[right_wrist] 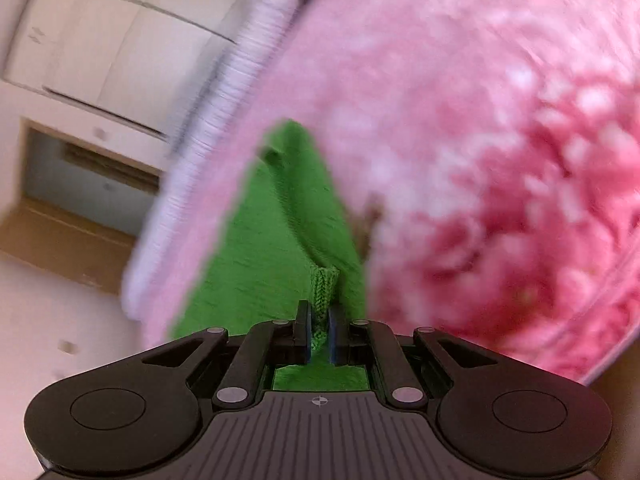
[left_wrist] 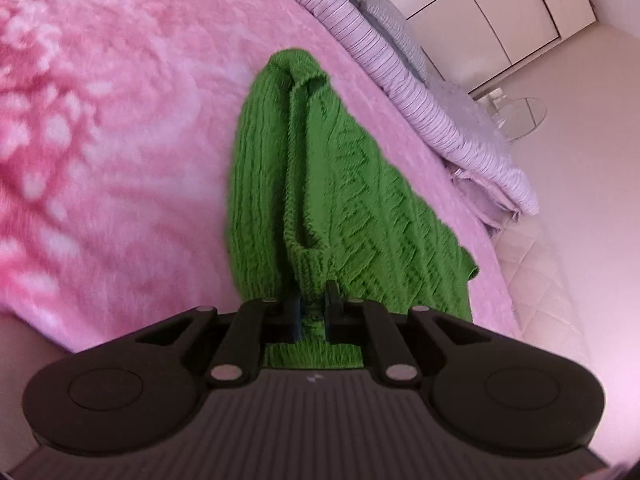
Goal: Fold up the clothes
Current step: 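Carry the hem over to the collar with both grippers, then lower the folded hem onto the collar and open both grippers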
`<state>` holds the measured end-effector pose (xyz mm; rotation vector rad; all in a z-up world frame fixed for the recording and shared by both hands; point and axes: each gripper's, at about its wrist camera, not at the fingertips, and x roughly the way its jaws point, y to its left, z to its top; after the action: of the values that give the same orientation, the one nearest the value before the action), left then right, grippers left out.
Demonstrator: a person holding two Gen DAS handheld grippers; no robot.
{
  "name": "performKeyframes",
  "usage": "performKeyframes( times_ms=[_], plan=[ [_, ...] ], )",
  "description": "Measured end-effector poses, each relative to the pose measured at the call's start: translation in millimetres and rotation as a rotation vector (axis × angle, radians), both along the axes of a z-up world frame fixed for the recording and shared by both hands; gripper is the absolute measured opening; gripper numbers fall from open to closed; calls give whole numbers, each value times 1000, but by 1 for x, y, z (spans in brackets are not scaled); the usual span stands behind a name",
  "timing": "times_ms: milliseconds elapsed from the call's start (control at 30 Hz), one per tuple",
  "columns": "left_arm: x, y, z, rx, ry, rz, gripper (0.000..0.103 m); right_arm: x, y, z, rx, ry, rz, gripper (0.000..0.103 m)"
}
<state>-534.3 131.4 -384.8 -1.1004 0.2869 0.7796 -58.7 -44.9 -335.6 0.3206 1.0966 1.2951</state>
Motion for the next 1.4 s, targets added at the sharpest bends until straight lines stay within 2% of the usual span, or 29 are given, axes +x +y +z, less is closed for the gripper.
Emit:
performKeyframes(
  times_ms=[100, 133, 233, 367, 433, 567, 667, 700, 867, 967, 1033, 1100, 1200, 1267, 1333, 1400],
  plan=[
    [-3, 0, 18, 15, 70, -13, 13, -11, 7, 12, -22, -139, 24, 12],
    [-3, 0, 27, 32, 107, -22, 13, -14, 10, 15, -30, -186, 32, 17],
    [0, -5, 56, 162, 217, -43, 13, -25, 17, 27, -52, -325, 57, 18],
    [14, -11, 72, 301, 234, -93, 13, -39, 26, 43, -81, -511, 89, 18],
    [26, -9, 61, 296, 254, -127, 13, -51, 35, 31, -79, -535, 167, 18],
    [34, -6, 27, 233, 286, -125, 11, -69, 43, -5, -187, -573, 273, 18],
    [29, 3, 39, 207, 276, -170, 10, -62, 44, -1, -208, -570, 341, 18],
    [27, 9, 48, 226, 270, -177, 10, -55, 49, 6, -210, -554, 367, 18],
    [36, 60, 89, 403, 291, -143, 10, -20, 87, 37, -133, -669, 309, 18],
    [51, 93, 99, 517, 330, -127, 10, -7, 123, 46, -108, -728, 265, 18],
    [61, 113, 97, 539, 327, -146, 11, -9, 150, 41, -114, -782, 273, 18],
    [66, 129, 83, 512, 342, -153, 10, -11, 167, 29, -122, -805, 297, 18],
    [63, 144, 47, 407, 346, -156, 10, -7, 181, 1, -172, -797, 328, 18],
    [63, 143, 22, 374, 391, -169, 9, -3, 182, -19, -197, -778, 342, 18],
    [56, 139, 9, 403, 342, -143, 9, 2, 175, -32, -177, -748, 340, 18],
    [51, 141, 9, 373, 311, -117, 9, 8, 168, -35, -160, -717, 328, 18]
  ],
)
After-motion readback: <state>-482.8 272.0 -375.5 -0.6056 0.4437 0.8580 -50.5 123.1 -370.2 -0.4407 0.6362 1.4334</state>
